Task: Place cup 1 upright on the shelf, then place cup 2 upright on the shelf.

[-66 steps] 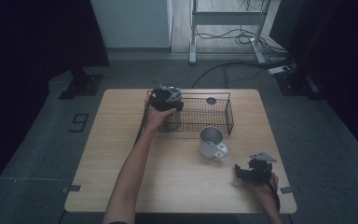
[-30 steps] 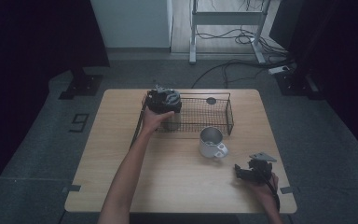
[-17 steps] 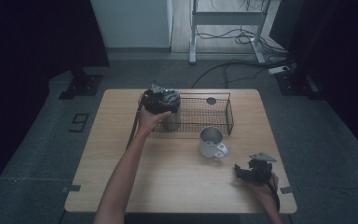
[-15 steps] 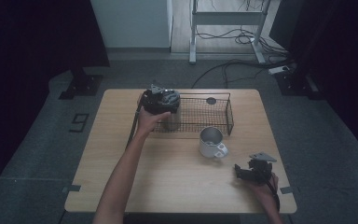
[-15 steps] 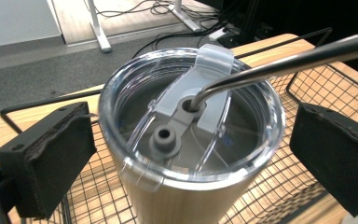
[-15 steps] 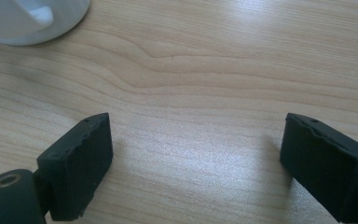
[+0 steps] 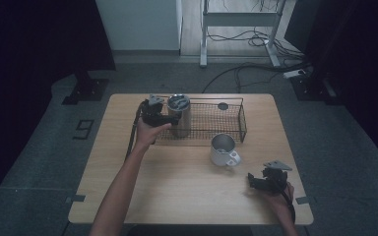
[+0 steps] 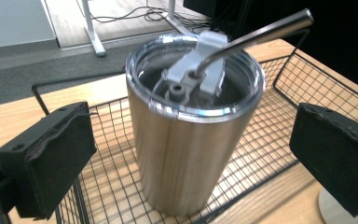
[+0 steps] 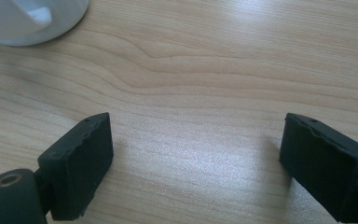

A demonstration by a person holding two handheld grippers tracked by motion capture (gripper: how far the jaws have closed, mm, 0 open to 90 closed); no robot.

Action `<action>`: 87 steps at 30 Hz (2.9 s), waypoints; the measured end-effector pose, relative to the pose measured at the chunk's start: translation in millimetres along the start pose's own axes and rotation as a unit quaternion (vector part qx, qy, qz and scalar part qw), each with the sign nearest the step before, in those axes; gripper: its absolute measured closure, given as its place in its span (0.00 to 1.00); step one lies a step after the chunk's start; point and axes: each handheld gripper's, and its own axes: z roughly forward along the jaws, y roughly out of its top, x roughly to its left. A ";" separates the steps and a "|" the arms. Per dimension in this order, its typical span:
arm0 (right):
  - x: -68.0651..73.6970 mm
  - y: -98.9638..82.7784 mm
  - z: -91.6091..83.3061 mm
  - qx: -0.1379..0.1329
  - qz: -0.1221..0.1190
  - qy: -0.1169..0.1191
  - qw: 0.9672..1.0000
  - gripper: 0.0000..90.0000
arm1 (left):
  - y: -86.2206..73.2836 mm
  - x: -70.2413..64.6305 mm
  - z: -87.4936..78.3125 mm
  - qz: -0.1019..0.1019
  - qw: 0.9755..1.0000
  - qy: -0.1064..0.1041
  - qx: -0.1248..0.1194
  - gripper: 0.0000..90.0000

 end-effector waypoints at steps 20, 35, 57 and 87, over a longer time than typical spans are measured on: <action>0.2 0.0 -0.3 0.001 0.000 0.000 1.000 0.11 | -36.7 -13.3 -48.6 -0.004 1.000 -0.022 0.005 0.04; 0.2 0.1 -0.2 0.001 0.000 0.000 1.000 0.11 | -87.8 -16.5 -71.6 -0.004 0.999 -0.029 0.033 0.07; 0.4 0.1 -0.2 0.000 0.000 -0.001 1.000 0.11 | -154.1 -25.5 -88.9 -0.004 0.996 -0.040 0.074 0.10; 0.4 -1.0 -2.9 -0.009 -0.004 0.000 1.000 0.15 | -162.9 -23.6 -87.8 -0.006 0.996 -0.035 0.084 0.11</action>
